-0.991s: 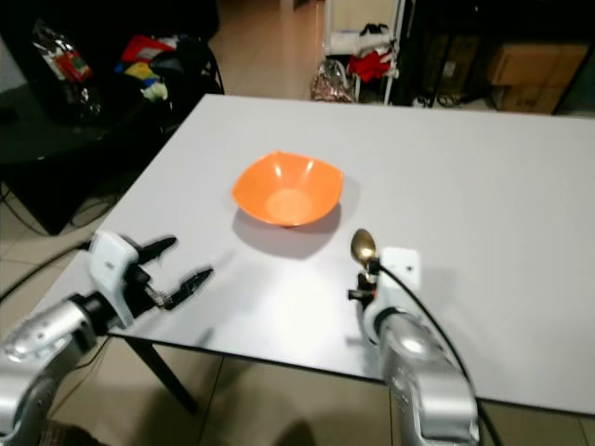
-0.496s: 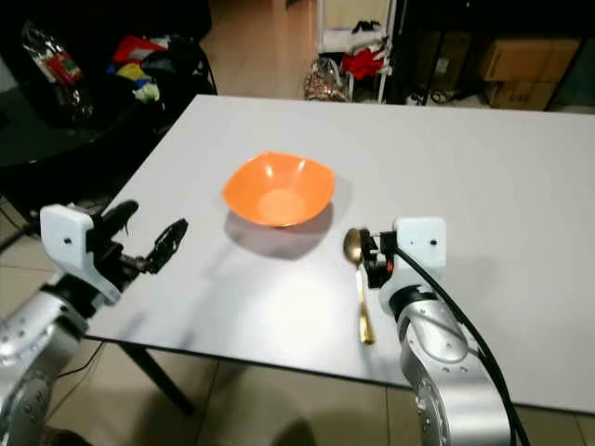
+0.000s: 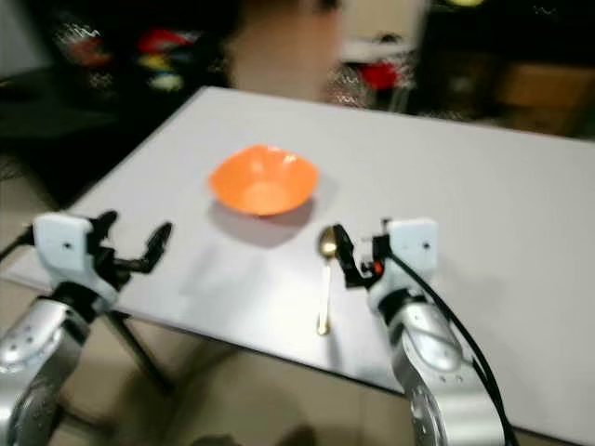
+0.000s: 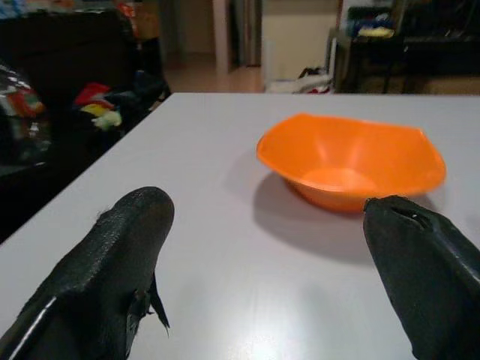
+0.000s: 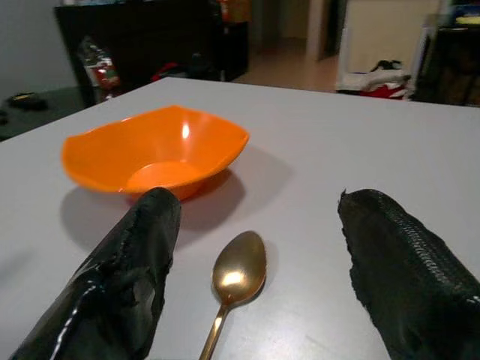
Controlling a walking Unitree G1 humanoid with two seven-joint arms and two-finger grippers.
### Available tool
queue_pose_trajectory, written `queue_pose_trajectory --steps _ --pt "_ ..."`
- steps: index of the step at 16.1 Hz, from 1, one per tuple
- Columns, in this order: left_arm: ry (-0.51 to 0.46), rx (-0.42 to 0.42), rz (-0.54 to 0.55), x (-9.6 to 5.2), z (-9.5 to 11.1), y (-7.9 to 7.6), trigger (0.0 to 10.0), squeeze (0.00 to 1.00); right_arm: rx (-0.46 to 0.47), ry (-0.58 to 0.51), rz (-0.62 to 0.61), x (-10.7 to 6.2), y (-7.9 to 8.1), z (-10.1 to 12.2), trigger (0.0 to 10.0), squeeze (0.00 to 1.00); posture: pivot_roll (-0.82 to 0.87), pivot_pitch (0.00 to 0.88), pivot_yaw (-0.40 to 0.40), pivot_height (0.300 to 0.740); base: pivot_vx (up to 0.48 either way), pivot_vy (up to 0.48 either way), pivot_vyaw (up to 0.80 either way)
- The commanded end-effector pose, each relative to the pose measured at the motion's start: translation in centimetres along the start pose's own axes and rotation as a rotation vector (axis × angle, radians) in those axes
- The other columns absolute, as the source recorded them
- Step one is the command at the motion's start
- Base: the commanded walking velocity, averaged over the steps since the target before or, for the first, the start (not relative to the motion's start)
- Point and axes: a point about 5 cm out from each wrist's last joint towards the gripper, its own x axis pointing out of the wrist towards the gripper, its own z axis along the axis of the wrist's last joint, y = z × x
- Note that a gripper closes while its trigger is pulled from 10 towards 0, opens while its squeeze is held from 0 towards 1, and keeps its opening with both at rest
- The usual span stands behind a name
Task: Setting the table
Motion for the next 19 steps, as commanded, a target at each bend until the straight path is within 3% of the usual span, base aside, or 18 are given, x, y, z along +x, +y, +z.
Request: queue_pose_trajectory --steps 1,5,9,11,13,16,17,18,19 --pt "-0.006 0.029 -0.007 0.4 0.2 0.1 10.0 0.0 -0.005 -0.023 -0.001 0.0 0.2 0.3 10.0 1.0 0.03 0.0 0.071 0.74 0.0 0.0 0.8" --pt "-0.015 0.046 -0.046 1.8 0.5 -0.7 10.0 0.0 -0.018 -0.061 0.0 -0.2 0.3 0.7 10.0 1.0 0.01 0.0 0.104 0.74 0.0 0.0 0.8" --pt "-0.002 0.048 -0.015 2.2 -0.3 -0.1 10.0 0.0 0.017 -0.06 -0.05 -0.2 -0.3 0.4 10.0 1.0 0.0 0.0 0.099 0.74 0.0 0.0 0.8" --pt "0.0 0.055 -0.003 2.2 -0.4 -0.1 10.0 0.0 -0.017 -0.049 -0.027 0.3 -0.7 0.2 10.0 1.0 0.02 0.0 0.081 0.74 0.0 0.0 0.8" --pt "-0.003 0.1 0.015 2.2 -0.8 0.0 10.0 0.0 -0.089 -0.052 -0.09 0.5 -1.7 0.0 10.0 1.0 0.01 0.0 0.065 0.74 0.0 0.0 0.8" --pt "-0.1 0.117 0.088 2.7 0.4 0.4 10.0 0.0 -0.077 -0.1 -0.119 1.6 -2.8 1.2 10.0 1.0 0.04 0.0 0.029 0.74 0.0 0.0 0.8" --pt "-0.151 0.061 0.138 2.4 0.6 0.2 10.0 0.03 -0.084 -0.092 -0.113 1.8 -2.9 0.9 10.0 1.0 0.05 0.0 0.029 0.74 0.0 0.0 0.8" --pt "-0.15 0.123 0.135 2.1 0.6 0.4 10.0 0.05 -0.085 -0.087 -0.105 1.6 -2.8 0.5 10.0 1.0 0.05 0.0 0.034 0.74 0.0 0.0 0.8" --pt "-0.137 0.133 0.137 2.0 0.4 0.8 10.0 0.01 -0.078 -0.091 -0.111 1.4 -2.7 0.3 10.0 1.0 0.04 0.0 0.051 0.74 0.0 0.0 0.8"
